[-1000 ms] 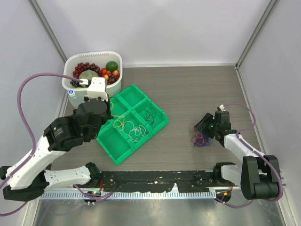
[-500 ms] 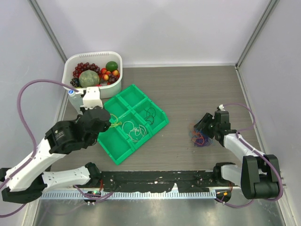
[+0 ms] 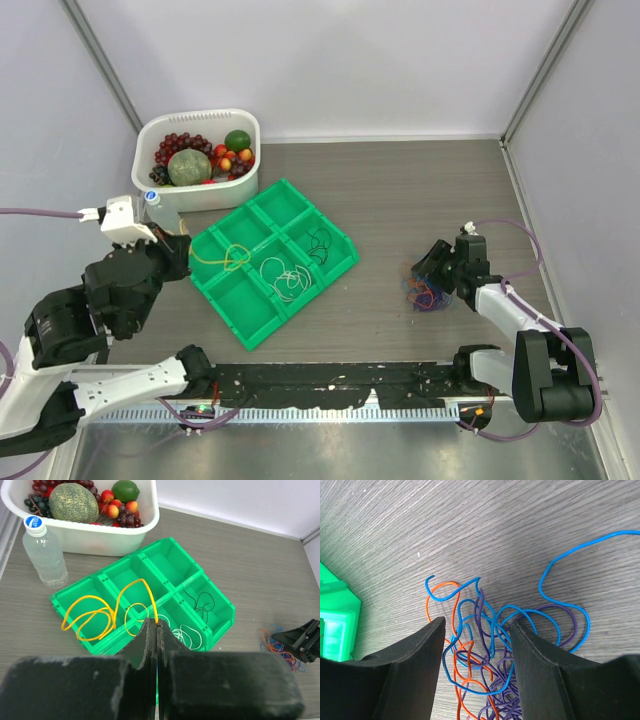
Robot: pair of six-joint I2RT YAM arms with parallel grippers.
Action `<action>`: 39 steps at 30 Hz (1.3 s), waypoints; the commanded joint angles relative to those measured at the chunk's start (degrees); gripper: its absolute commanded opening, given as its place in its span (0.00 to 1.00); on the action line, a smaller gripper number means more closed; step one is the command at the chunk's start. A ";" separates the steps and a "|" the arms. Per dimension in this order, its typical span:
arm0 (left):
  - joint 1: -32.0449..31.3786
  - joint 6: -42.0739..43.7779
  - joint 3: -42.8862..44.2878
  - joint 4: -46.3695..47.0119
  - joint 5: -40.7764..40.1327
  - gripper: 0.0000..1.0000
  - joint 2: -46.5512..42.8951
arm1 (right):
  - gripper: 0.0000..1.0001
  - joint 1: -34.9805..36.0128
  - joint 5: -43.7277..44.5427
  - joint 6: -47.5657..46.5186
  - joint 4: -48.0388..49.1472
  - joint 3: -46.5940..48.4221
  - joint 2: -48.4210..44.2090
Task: Untangle the cables
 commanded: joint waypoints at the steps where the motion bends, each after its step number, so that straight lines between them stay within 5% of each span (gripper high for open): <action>1: 0.12 -0.72 -1.43 2.71 1.06 0.00 0.35 | 0.60 0.57 0.13 -0.84 -1.59 0.24 1.04; 10: 0.12 -2.38 -6.25 5.08 2.11 0.00 0.35 | 0.60 0.75 0.13 -0.93 -1.59 0.33 1.04; 18: 0.99 -23.46 -21.19 -1.51 3.69 0.00 11.76 | 0.60 0.93 0.13 -0.93 -1.50 0.24 0.69; 22: 6.26 -27.70 -27.26 0.85 7.82 0.00 17.92 | 0.60 1.10 0.05 -1.02 -1.59 0.15 0.60; 30: 19.97 -21.82 -39.22 15.17 19.41 0.00 16.27 | 0.60 1.10 0.22 -0.93 -1.59 -0.11 -0.28; 34: 20.68 -20.41 -38.00 14.58 21.80 0.52 12.84 | 0.60 1.10 0.22 -0.93 -1.42 -0.29 -0.81; 39: 20.69 -14.64 -36.50 14.99 18.90 0.77 6.26 | 0.60 1.19 0.05 -1.02 -1.24 0.06 0.16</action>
